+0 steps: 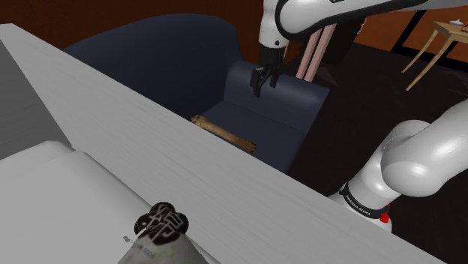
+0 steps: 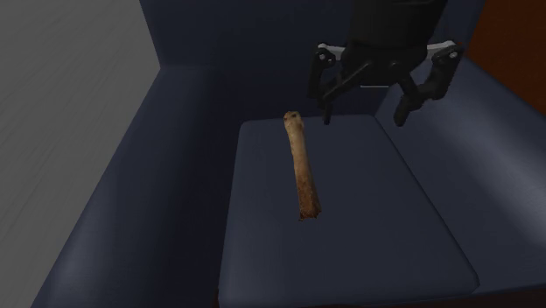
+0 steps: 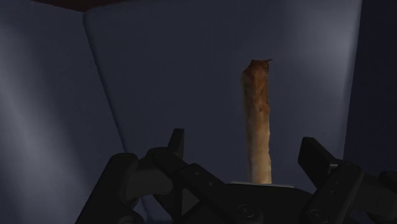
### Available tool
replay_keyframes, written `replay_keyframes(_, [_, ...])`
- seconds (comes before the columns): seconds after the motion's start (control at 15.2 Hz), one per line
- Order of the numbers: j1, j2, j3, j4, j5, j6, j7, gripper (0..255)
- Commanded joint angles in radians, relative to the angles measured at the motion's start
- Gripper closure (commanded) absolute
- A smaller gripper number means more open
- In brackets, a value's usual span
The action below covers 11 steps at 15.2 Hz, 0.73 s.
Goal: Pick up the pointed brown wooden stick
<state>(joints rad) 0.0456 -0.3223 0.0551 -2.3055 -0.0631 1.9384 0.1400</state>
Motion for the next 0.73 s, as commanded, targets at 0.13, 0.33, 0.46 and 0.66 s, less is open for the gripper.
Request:
replay_keyframes(0.13, [0.008,0.145,0.016,0.034,-0.015,0.084,0.010,0])
replay_keyframes(0.33, [0.014,0.256,0.027,0.073,-0.031,0.137,0.020,0])
replay_keyframes(0.46, [0.019,0.331,0.033,0.104,-0.043,0.167,0.027,0])
replay_keyframes(0.66, [0.027,0.445,0.039,0.159,-0.064,0.204,0.038,0])
